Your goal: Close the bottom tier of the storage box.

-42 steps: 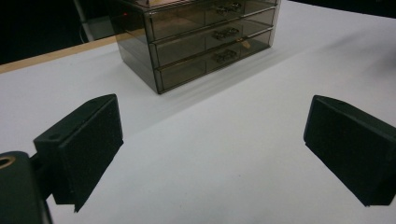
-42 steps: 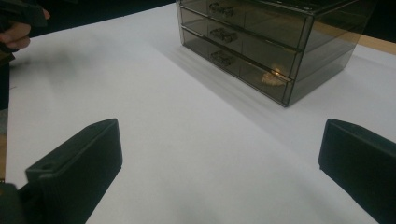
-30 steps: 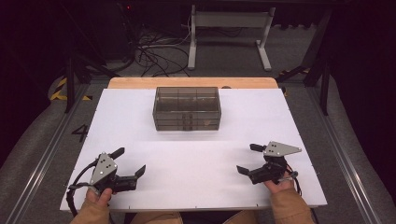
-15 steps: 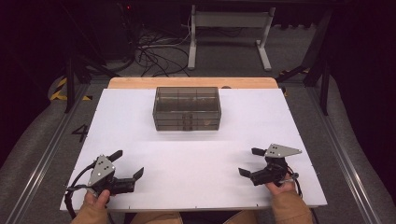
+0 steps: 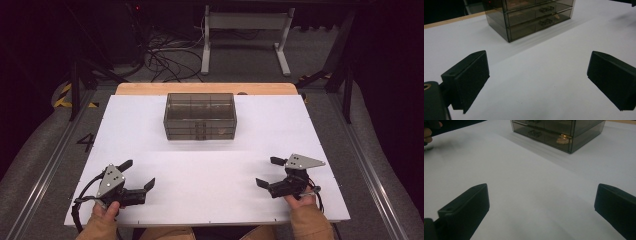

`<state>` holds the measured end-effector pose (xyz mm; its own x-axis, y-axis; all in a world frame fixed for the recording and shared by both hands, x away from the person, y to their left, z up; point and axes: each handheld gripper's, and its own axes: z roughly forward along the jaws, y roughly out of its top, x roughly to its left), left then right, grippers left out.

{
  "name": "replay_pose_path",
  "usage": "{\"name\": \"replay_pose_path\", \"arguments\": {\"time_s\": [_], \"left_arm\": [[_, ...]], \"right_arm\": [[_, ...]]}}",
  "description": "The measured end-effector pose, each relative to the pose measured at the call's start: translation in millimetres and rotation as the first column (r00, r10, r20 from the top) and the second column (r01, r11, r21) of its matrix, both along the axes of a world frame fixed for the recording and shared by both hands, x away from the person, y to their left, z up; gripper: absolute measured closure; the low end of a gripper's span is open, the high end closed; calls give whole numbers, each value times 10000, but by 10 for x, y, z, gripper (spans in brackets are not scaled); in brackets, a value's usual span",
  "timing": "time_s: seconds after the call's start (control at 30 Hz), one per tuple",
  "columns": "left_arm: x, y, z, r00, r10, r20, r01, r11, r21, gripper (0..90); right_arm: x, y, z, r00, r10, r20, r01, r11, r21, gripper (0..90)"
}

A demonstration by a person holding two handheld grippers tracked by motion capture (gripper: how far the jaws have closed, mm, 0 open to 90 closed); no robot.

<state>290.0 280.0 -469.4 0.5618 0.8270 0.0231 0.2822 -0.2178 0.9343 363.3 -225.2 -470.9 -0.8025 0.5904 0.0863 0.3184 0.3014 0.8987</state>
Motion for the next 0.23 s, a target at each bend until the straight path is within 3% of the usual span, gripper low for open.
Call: {"name": "replay_pose_path", "arguments": {"time_s": [0.07,0.23], "left_arm": [[3,1,0,10000,5,-73,-7,9997,-257,42],[8,9,0,9999,84,-132,-89,9992,-391,42]], "right_arm": [[-2,-2,0,10000,-7,34,7,10000,10,4],[-2,0,-2,10000,5,32,-5,10000,2,4]]}}
